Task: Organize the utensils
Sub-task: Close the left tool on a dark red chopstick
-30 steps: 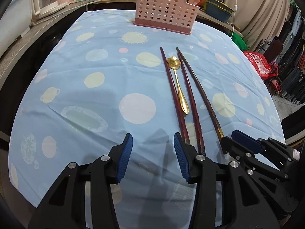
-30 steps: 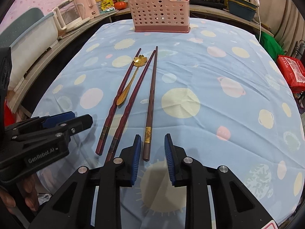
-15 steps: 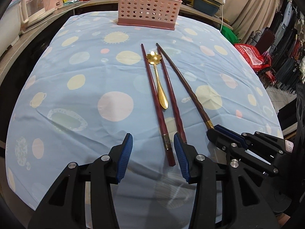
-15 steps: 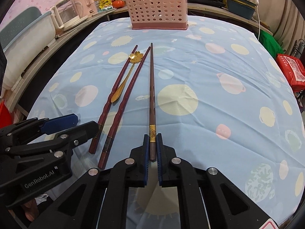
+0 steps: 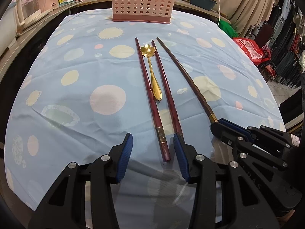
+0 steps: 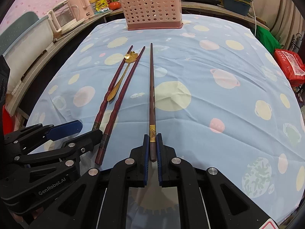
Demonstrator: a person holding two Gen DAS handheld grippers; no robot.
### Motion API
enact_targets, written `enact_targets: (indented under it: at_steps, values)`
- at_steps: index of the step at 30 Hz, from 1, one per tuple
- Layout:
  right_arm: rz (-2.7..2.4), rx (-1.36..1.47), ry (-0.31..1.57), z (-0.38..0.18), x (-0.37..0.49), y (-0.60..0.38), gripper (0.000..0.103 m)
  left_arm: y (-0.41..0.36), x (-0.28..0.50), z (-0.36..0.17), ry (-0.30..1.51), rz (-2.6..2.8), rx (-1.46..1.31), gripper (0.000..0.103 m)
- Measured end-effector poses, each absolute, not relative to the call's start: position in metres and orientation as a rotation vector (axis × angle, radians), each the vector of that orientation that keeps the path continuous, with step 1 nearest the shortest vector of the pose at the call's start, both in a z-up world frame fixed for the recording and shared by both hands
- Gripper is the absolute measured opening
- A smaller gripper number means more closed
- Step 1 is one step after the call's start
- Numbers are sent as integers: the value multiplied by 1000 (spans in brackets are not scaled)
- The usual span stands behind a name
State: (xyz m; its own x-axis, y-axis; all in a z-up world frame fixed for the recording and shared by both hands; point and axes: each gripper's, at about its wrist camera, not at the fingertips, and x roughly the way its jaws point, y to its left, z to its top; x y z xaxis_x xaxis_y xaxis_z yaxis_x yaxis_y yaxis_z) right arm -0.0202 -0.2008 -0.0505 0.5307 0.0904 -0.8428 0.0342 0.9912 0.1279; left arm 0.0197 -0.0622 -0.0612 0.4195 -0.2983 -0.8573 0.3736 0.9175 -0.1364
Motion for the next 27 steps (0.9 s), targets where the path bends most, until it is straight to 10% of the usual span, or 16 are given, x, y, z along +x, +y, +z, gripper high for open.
enact_targets:
  at_steps: [14, 27]
  values:
    - [33, 140, 1012, -50, -22, -201, 7, -55, 16, -63, 1035, -416, 87, 8]
    - [31, 181, 937, -18, -35, -214, 7, -46, 15, -28, 969, -386, 73, 8]
